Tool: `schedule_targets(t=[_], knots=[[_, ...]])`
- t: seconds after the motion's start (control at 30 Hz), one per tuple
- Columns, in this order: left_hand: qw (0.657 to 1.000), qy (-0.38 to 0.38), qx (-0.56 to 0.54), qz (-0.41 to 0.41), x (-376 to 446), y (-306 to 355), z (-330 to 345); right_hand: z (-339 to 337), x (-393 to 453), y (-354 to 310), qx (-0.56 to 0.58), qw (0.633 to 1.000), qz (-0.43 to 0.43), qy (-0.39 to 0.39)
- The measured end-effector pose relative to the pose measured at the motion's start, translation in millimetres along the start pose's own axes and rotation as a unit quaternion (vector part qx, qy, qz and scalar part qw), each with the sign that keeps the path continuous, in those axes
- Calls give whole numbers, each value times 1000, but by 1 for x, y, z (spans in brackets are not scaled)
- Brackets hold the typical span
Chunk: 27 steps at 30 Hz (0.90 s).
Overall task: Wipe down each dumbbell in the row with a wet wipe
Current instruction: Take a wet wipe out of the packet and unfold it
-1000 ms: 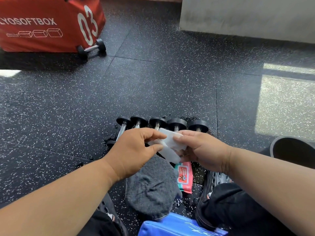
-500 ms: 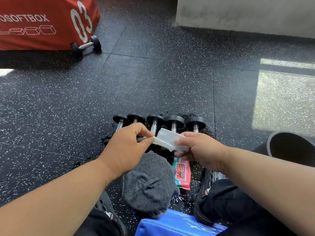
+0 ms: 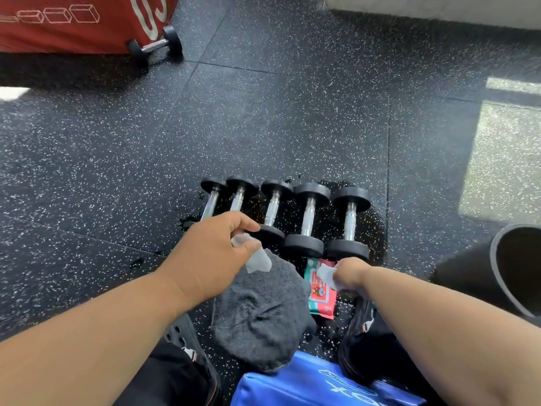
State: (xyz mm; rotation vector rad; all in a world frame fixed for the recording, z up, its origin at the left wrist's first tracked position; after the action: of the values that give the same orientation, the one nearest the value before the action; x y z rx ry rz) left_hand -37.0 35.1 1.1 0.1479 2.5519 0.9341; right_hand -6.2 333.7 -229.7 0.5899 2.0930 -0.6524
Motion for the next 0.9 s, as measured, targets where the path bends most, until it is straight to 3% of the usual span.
schedule_targets(t=[0.03, 0.1, 0.17, 0.23, 0.3, 0.37, 0.43, 0.63, 0.73, 0.9], knots=[[1000, -6, -4, -3, 0, 0, 0, 7, 9, 1, 2, 1000, 7, -9], [1000, -16, -4, -6, 2, -2, 0, 22, 27, 6, 118, 991, 50, -38], [1000, -21, -2, -13, 6, -5, 0, 40, 44, 13, 247, 963, 94, -52], [999, -30, -4, -25, 9, -11, 1, 57, 57, 19, 295, 946, 123, -60], [999, -34, 6, -34, 12, -17, 3, 70, 63, 17, 286, 946, 129, -86], [998, -44, 13, -44, 18, -24, 5, 74, 71, 12, 202, 966, 119, -109], [998, -51, 5, -48, 19, -24, 5, 69, 75, 8, 85, 989, 76, -92], [998, -54, 10, -37, 32, -16, 4, 42, 59, -18, -14, 997, 13, -72], [998, -56, -3, -39, 35, -12, 3, 21, 35, -45, 48, 994, -29, -89], [997, -54, -32, -33, 37, -10, 0, -21, -45, -95, 222, 965, -130, -49]])
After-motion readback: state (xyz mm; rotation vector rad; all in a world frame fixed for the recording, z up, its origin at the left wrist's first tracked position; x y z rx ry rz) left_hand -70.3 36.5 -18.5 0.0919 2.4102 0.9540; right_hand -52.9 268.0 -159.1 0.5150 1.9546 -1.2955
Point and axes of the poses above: each hand's wrist, its own x-axis towards the middle knuckle, its own z-axis out of the palm, y = z × x, the point moved 4 cm from there along x, towards the middle knuckle, and after that the axes turned 4 degrees about x, right-handed, at the moved point
